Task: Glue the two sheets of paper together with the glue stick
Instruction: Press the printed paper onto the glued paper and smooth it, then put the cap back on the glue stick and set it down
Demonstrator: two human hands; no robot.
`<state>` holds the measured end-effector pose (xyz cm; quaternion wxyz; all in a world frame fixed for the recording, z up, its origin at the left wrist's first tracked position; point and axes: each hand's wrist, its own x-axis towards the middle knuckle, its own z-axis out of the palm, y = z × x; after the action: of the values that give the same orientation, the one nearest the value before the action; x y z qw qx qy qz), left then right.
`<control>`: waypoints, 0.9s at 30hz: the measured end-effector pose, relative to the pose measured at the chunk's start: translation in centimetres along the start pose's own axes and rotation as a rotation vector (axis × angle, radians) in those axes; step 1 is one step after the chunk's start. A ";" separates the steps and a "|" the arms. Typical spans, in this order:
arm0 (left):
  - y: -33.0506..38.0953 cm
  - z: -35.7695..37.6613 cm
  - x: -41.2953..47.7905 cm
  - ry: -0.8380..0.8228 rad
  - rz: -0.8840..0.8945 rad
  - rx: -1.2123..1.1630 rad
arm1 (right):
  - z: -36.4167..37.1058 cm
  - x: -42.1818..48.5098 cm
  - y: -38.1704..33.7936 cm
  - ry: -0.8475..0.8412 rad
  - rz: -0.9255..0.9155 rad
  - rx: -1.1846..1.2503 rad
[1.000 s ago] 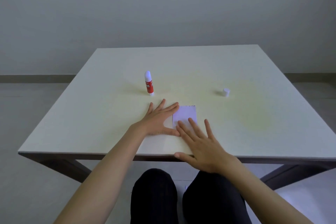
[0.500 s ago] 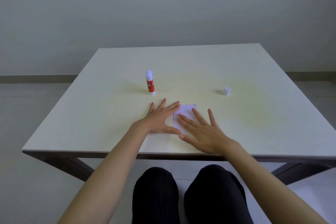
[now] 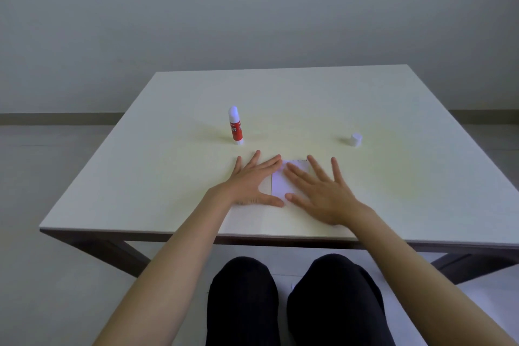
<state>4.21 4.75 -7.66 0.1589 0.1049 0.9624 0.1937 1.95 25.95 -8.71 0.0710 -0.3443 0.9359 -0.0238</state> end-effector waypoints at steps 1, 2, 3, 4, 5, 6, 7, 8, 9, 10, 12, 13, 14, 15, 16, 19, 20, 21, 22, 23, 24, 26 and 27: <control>0.0 0.0 0.0 -0.004 0.002 0.004 | -0.2 0.4 0.7 -0.002 0.035 -0.002; 0.0 0.0 -0.1 -0.004 0.005 0.006 | -0.1 0.7 1.1 0.004 0.059 0.003; 0.0 0.0 -0.1 0.002 0.006 0.002 | 0.0 0.8 1.3 0.015 0.070 0.011; 0.0 0.1 -0.1 0.013 0.004 -0.006 | 0.2 0.9 1.2 0.027 0.071 0.021; 0.0 0.2 -0.1 0.029 0.001 -0.018 | 0.4 0.9 1.2 0.040 0.066 0.030; -0.1 0.3 -0.1 0.043 0.003 -0.029 | 0.5 0.9 1.2 0.049 0.061 0.037; -0.1 0.3 -0.1 0.054 0.009 -0.043 | 0.6 0.9 1.3 0.054 0.059 0.043; -0.1 0.3 -0.3 0.063 0.015 -0.074 | 0.6 0.9 1.3 0.055 0.059 0.047; -0.1 0.1 -0.4 0.076 0.021 -0.138 | 0.6 0.9 1.4 0.056 0.059 0.048; -0.2 -0.1 -0.6 0.110 0.029 -0.258 | 0.6 0.9 1.3 0.059 0.062 0.050; -0.2 -0.8 -0.7 0.326 0.025 -0.574 | 0.6 0.7 1.2 0.092 0.061 0.064; -0.2 -1.2 -0.6 0.528 -0.019 -0.669 | 0.6 0.5 1.1 0.118 0.056 0.076; -0.3 -1.7 -0.3 0.759 -0.098 -0.685 | 0.4 0.4 1.1 0.145 0.047 0.094; -0.6 -2.3 0.3 0.951 -0.189 -0.658 | 0.3 0.3 1.0 0.172 0.038 0.120; -1.0 -2.8 0.9 1.067 -0.282 -0.635 | 0.2 0.2 0.9 0.198 0.032 0.149; -2.1 -4.2 3.4 0.957 -0.480 -0.675 | 0.1 0.0 0.9 0.329 0.034 0.249; -2.5 -4.3 4.2 0.898 -0.510 -0.677 | 0.0 -0.1 0.9 0.404 0.049 0.311; -2.8 -4.4 4.9 0.881 -0.517 -0.675 | 0.0 -0.2 1.0 0.485 0.074 0.387; -2.8 -4.4 5.4 0.900 -0.505 -0.675 | -0.1 -0.3 1.0 0.569 0.107 0.476; -2.6 -4.5 5.7 0.929 -0.491 -0.678 | -0.2 -0.3 1.2 0.651 0.143 0.569; -2.3 -4.6 5.8 0.952 -0.479 -0.689 | -0.3 -0.4 1.3 0.723 0.181 0.656; -1.5 -4.7 5.5 0.952 -0.462 -0.736 | -0.5 -0.5 1.5 0.814 0.285 0.815; -0.8 -4.7 5.2 0.935 -0.431 -0.785 | -0.6 -0.4 1.5 0.831 0.349 0.896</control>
<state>-2.41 3.81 -5.22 -0.2150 -0.2521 0.7871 0.5202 1.22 27.34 -8.20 -0.1580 -0.0856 0.8270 -0.5326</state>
